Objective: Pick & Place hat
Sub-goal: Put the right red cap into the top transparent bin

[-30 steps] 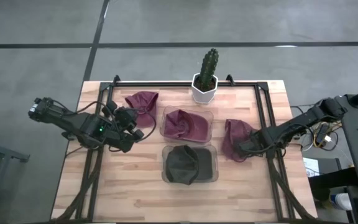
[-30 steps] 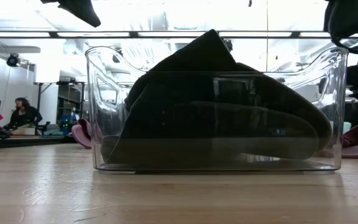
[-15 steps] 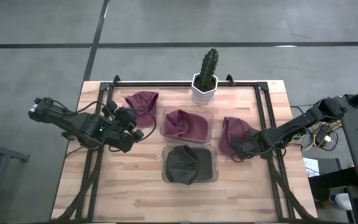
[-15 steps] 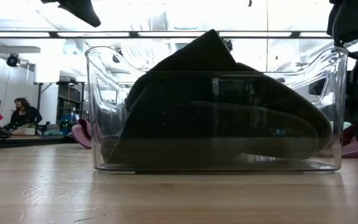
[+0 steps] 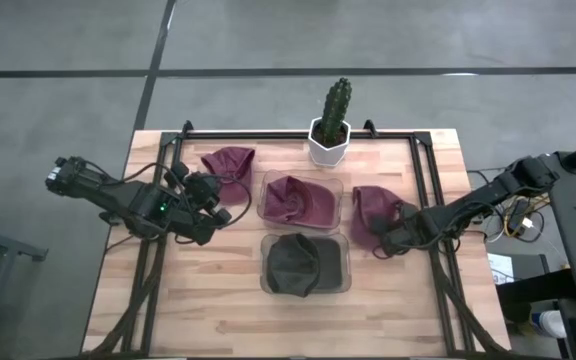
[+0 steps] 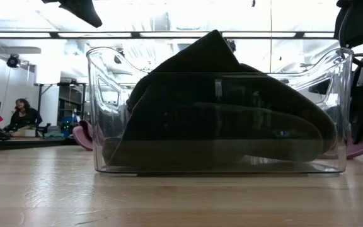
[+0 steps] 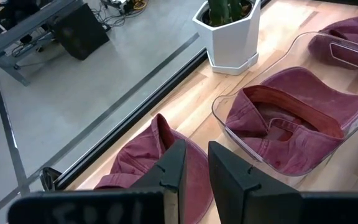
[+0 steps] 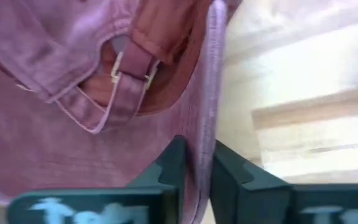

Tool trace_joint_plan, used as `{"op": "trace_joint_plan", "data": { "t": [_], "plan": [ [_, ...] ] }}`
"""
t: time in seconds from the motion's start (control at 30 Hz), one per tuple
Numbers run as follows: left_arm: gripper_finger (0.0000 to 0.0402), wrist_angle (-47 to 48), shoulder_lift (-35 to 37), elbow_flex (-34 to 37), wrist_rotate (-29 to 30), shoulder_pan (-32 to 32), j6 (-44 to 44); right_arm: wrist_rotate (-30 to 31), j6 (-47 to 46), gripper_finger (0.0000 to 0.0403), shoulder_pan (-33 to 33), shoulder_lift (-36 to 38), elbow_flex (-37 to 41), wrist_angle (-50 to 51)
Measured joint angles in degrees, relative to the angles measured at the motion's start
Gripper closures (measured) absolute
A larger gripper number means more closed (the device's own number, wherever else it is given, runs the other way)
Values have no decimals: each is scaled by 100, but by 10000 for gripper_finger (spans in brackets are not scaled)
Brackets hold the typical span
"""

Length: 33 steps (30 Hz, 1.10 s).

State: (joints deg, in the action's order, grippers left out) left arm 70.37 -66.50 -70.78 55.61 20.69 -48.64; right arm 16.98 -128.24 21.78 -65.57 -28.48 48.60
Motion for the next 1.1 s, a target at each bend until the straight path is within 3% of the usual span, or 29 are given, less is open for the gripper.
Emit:
{"op": "trace_joint_plan", "data": {
  "t": [0.1,0.33,0.73,0.87,1.1],
  "plan": [
    [342,0,0,0,-1,1,0,155,155,386,0,32,-48,34],
    [342,0,0,0,-1,0,2,292,459,390,-2,328,-378,691],
    [342,-12,0,0,-2,1,2,514,1885,390,-2,692,-2248,2859],
    [342,-86,0,0,-2,0,-91,846,2872,390,-4,685,-3074,3319],
    [342,-484,0,0,-4,2,-127,1034,5618,391,-14,646,-4342,3357]
  ]
}}
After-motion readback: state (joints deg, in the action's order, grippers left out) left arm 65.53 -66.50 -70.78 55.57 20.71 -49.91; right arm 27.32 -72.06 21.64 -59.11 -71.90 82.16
